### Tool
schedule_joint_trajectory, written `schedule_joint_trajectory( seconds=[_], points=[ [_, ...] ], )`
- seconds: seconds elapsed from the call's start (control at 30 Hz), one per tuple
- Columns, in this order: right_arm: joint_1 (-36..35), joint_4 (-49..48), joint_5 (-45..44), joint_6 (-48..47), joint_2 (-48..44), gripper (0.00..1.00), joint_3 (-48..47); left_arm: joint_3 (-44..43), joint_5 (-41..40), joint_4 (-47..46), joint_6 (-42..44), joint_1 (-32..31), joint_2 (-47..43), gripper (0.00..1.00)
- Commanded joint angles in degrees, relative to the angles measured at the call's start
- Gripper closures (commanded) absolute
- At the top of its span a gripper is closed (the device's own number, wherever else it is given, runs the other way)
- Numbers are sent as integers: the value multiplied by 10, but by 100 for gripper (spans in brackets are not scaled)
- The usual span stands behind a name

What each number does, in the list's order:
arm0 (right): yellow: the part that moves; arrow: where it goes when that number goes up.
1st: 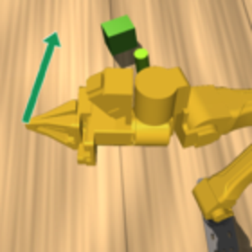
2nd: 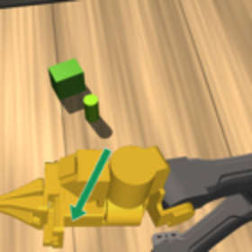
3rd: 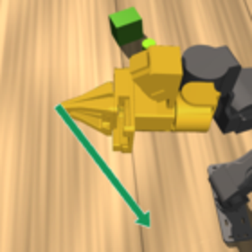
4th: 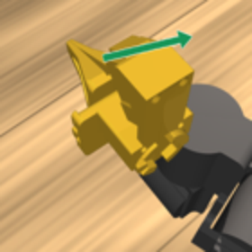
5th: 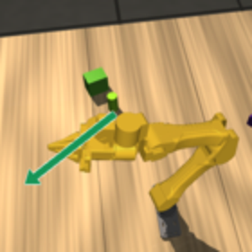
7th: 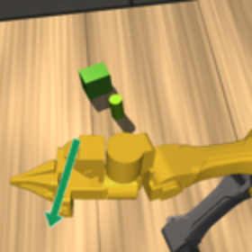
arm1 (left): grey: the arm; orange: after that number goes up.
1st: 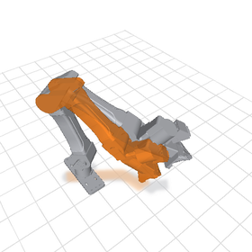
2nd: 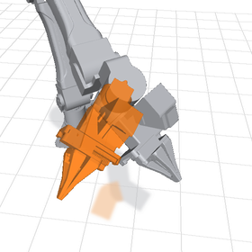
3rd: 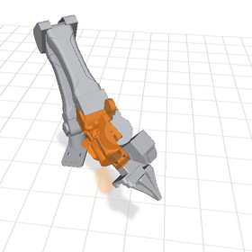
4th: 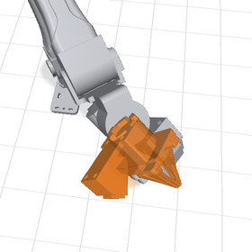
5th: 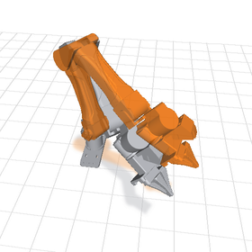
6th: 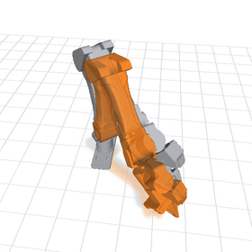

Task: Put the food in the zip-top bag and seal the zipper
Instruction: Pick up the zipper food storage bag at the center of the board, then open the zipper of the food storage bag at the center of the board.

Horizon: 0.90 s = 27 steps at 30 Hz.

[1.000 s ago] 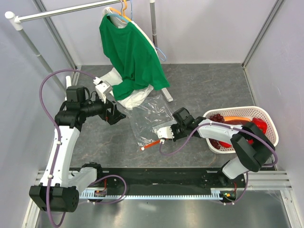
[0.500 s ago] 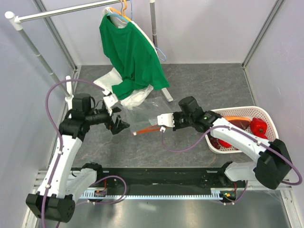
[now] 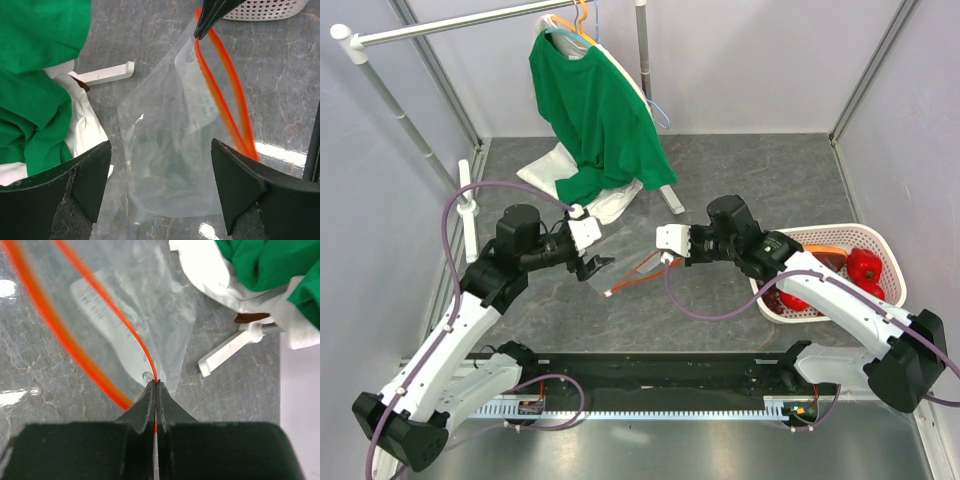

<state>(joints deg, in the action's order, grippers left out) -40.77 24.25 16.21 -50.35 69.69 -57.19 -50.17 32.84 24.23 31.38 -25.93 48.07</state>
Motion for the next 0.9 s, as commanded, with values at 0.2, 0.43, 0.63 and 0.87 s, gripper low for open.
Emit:
schedule_joint_trajectory(
  seconds=[0.2,0.43,0.63,0.87],
  points=[
    [-6,-40,23,-16,-11,100,-29,-92,-119,13,-39,-117,86,16],
    [-14,-39,23,-19,-5,100,-42,-109,-119,16,-104,-137,109,16],
    [-25,-39,14,-22,-1,100,-50,-119,-139,33,-133,-162,127,17],
    [-33,-44,14,-36,-8,100,-48,-128,-168,49,-213,-167,154,23]
  ],
)
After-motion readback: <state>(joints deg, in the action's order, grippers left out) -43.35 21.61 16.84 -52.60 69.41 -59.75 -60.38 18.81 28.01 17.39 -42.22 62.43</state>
